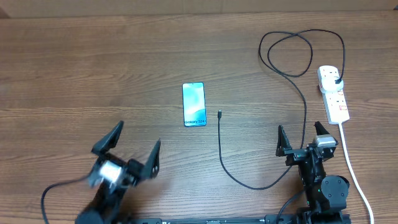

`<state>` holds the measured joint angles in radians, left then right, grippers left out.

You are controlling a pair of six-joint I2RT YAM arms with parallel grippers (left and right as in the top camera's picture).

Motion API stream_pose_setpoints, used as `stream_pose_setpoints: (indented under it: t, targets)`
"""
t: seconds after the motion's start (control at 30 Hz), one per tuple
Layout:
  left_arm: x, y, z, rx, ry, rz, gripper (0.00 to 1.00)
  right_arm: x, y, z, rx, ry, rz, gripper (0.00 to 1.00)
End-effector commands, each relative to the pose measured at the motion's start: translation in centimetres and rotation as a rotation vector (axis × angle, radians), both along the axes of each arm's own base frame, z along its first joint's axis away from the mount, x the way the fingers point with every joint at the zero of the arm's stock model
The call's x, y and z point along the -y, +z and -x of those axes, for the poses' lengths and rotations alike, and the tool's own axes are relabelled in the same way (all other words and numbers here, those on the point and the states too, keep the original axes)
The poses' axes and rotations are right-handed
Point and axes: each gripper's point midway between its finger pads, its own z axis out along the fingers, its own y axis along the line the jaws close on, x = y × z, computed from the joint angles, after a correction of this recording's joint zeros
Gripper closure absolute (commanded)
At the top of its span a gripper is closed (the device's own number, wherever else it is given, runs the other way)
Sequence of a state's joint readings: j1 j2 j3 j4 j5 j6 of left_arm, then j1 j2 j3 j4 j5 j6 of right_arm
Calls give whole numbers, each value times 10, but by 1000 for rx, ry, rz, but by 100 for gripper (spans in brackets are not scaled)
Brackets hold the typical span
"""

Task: Plug charger to phone and switch on socket
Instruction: 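Swing the left gripper open toward the phone on the table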

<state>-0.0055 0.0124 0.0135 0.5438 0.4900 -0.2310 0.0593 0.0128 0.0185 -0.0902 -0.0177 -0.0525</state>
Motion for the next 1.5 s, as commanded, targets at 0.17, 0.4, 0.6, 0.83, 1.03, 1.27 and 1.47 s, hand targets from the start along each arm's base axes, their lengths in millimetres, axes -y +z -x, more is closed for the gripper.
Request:
stream_pose_setpoints:
  t: [0.17,0.4,0.6,0.83,1.03,1.27,1.47]
  targets:
    - [2,77,33,91,-59,56,0,2,-1,0,6,-12,1,0]
    - [14,103,-6,-327,-87,-41,0,2,-1,0,6,-12,1,0]
    - [67,120,-9,-508,-517,-264,1,2,-1,0,6,-12,1,0]
    - [85,125,-32,-577,-818,-234,0,2,-1,0,6,-12,1,0]
    - [77,99,-85,-766,-601,-113,0,2,-1,0,6,-12,1,0]
    - [63,75,-117,-936,-223,-153,0,2,-1,0,6,-12,1,0]
    - [54,52,-130,-1192,2,-305,0,2,-1,0,6,-12,1,0]
